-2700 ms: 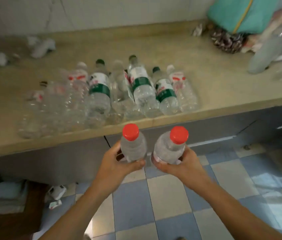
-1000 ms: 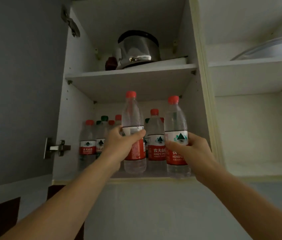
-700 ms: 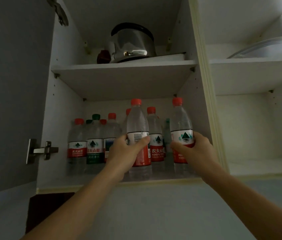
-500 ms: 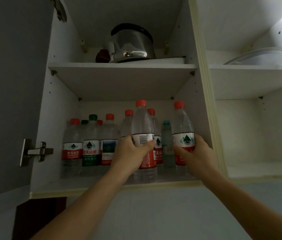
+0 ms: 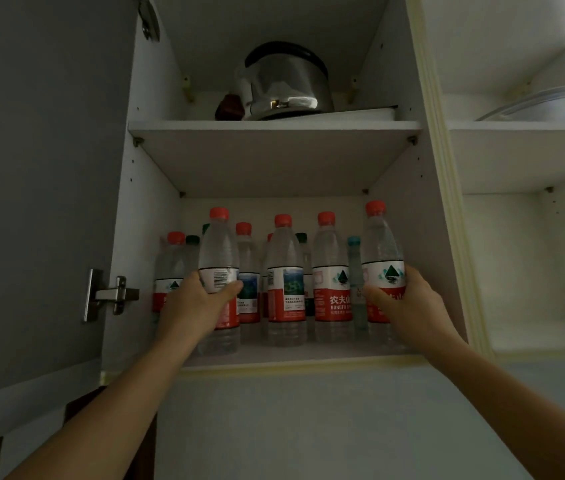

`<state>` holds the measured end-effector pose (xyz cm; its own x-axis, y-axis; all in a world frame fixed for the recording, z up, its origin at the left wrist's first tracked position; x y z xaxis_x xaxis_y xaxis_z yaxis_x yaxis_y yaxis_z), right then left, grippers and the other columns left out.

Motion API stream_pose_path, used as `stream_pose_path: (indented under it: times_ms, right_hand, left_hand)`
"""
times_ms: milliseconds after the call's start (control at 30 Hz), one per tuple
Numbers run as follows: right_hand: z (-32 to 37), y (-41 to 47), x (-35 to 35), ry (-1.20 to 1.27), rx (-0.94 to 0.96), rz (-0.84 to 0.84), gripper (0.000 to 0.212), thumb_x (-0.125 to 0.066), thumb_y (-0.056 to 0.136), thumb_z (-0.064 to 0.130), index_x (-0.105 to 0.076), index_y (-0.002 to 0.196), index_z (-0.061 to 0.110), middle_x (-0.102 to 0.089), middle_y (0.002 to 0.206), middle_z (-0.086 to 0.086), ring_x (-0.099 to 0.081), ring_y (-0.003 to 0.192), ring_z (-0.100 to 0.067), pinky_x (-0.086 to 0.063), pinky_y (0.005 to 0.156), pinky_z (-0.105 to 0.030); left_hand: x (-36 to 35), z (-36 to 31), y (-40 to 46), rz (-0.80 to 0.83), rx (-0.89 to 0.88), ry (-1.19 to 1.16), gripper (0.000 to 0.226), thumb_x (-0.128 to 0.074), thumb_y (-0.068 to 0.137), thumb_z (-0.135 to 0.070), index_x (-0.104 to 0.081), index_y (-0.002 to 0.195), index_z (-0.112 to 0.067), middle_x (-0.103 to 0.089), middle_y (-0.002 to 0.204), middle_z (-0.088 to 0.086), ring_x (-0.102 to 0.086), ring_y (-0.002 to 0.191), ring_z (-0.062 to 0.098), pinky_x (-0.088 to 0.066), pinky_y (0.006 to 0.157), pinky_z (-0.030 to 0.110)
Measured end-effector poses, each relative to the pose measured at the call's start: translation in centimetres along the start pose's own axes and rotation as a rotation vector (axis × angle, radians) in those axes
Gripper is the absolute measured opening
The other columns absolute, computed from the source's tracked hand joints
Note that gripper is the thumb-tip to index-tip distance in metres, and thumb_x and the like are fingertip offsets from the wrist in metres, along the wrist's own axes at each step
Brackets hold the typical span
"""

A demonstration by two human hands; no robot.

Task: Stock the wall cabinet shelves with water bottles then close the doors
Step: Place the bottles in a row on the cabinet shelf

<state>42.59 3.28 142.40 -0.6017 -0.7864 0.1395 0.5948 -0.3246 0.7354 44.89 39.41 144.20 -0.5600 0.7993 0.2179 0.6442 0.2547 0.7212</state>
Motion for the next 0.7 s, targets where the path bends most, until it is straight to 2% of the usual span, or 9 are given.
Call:
stream_pose_path:
  times_ms: [133,233,333,400,433,467,533,600,700]
  right_hand:
    - [0.0,0.5,-0.6,-0.026,-0.035,0.02,0.05,-0.074,0.09,0.034,-0.051,0.131,0.016,-0.064,0.119,-0.005,-0.061,0.094,-0.017,-0.041,0.059,-0.018]
    - [0.1,0.6,-0.7,-0.064,-0.065,0.035,0.052,-0.075,0.09,0.032,-0.05,0.132,0.014,-0.063,0.122,-0.009,-0.061,0.098,-0.021,-0.047,0.064,-0.024]
    - [0.6,-0.1,-1.0,-0.178,-0.069,0.056,0.07,-0.077,0.088,0.031,-0.038,0.143,0.011,-0.049,0.136,-0.015,-0.054,0.119,-0.031,-0.053,0.095,-0.045]
    - [2.4,-1.3,-0.7,-0.373,0.083,-0.042,0.085,-0.075,0.089,0.034,-0.024,0.153,0.012,-0.031,0.149,-0.016,-0.036,0.136,-0.036,-0.042,0.11,-0.053]
    - [4.0,-2.2,-0.7,-0.446,0.212,-0.104,0.086,-0.073,0.091,0.033,-0.02,0.156,0.013,-0.025,0.153,-0.015,-0.029,0.14,-0.036,-0.037,0.113,-0.052]
    - [5.5,-3.1,-0.9,-0.466,0.343,-0.137,0.083,-0.072,0.091,0.03,-0.023,0.156,0.014,-0.024,0.154,-0.012,-0.026,0.141,-0.033,-0.036,0.113,-0.05]
    - [7.2,-4.0,-2.2,-0.415,0.499,-0.077,0.074,-0.07,0.091,0.021,-0.032,0.154,0.015,-0.031,0.15,-0.008,-0.036,0.136,-0.026,-0.04,0.11,-0.039]
    - [7.2,-4.0,-4.1,-0.352,0.455,0.065,0.069,-0.069,0.093,0.02,-0.033,0.152,0.018,-0.034,0.148,-0.004,-0.048,0.127,-0.021,-0.042,0.1,-0.027]
    - [6.0,-3.5,-6.3,-0.351,0.291,0.192,0.077,-0.071,0.091,0.022,-0.024,0.151,0.018,-0.034,0.146,-0.009,-0.053,0.122,-0.026,-0.047,0.1,-0.034]
  left_hand:
    - [-0.1,0.9,0.7,-0.022,0.007,0.074,0.048,-0.072,0.09,-0.046,-0.058,0.126,-0.018,-0.069,0.12,0.008,-0.062,0.091,0.018,-0.048,0.061,0.024]
    - [0.1,0.1,-0.2,-0.073,-0.006,0.283,0.078,-0.076,0.087,-0.041,-0.036,0.148,-0.012,-0.051,0.144,0.018,-0.056,0.122,0.033,-0.056,0.089,0.042]
    - [0.1,-5.9,-3.8,-0.319,-0.5,0.653,0.09,-0.083,0.078,-0.036,-0.034,0.15,-0.012,-0.041,0.146,0.021,-0.047,0.128,0.04,-0.053,0.097,0.05]
    - [-2.0,-8.8,-6.1,-0.289,-0.781,0.604,0.079,-0.081,0.08,-0.034,-0.042,0.145,-0.013,-0.042,0.141,0.015,-0.052,0.123,0.034,-0.056,0.093,0.042]
    - [-3.4,-9.3,-6.3,-0.211,-0.803,0.58,0.078,-0.079,0.082,-0.037,-0.04,0.146,-0.015,-0.04,0.142,0.012,-0.052,0.123,0.03,-0.054,0.093,0.034]
    - [-4.9,-9.3,-6.1,-0.125,-0.753,0.558,0.08,-0.076,0.085,-0.041,-0.035,0.149,-0.019,-0.034,0.146,0.008,-0.051,0.125,0.027,-0.05,0.092,0.028]
    - [-7.1,-8.7,-5.0,-0.016,-0.589,0.483,0.093,-0.073,0.087,-0.049,-0.016,0.156,-0.026,-0.02,0.155,0.003,-0.041,0.136,0.025,-0.048,0.093,0.028]
    - [-8.5,-7.9,-3.8,0.054,-0.436,0.409,0.106,-0.075,0.085,-0.051,-0.002,0.159,-0.029,-0.012,0.161,0.004,-0.034,0.143,0.028,-0.049,0.102,0.04]
    - [-10.0,-6.8,-2.5,0.167,-0.307,0.369,0.118,-0.077,0.086,-0.044,0.015,0.159,-0.032,-0.016,0.16,0.013,-0.042,0.138,0.035,-0.047,0.106,0.048]
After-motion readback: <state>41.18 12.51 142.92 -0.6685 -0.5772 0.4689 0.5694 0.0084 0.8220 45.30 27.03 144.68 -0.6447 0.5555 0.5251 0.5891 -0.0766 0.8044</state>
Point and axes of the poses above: each hand's wrist, its own y-axis towards the middle knuckle, its own x-axis out of the back of the hand, z = x × y, the point moved 9 cm from there along y, towards the middle knuckle
